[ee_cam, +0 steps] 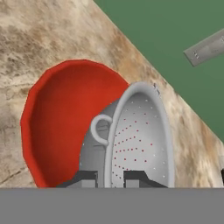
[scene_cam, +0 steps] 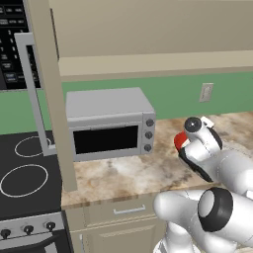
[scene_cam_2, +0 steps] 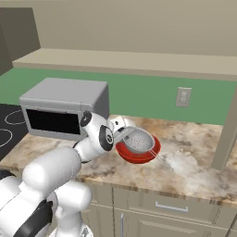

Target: Open the cabinet and setup a tea strainer by placing it in the bowl upright.

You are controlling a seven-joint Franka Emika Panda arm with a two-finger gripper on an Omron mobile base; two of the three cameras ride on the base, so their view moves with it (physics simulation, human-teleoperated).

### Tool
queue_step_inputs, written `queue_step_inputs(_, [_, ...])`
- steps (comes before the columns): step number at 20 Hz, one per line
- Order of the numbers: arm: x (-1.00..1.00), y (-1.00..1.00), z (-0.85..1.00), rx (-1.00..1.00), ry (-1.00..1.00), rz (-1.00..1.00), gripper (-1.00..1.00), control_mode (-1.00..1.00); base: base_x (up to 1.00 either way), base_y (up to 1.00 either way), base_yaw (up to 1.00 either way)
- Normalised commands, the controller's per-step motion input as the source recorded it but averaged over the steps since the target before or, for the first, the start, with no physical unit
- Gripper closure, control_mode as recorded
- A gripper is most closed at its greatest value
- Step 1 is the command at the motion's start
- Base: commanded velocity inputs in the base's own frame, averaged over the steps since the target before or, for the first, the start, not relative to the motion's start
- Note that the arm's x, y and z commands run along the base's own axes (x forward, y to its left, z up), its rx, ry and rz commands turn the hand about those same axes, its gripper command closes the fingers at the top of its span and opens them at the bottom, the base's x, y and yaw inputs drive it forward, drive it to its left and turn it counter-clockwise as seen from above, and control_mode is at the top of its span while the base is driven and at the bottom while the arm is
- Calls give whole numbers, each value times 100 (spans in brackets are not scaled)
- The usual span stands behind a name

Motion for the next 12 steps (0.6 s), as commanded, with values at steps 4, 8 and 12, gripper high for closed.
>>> queue_step_inputs(4, [30,8,-5,-4,0,0,100,-100,0,0,0])
queue_step_inputs(8, [18,12,-2,-2,0,0,100,-100,0,0,0])
queue_step_inputs(12, [8,1,-10,-3,0,0,100,-100,0,0,0])
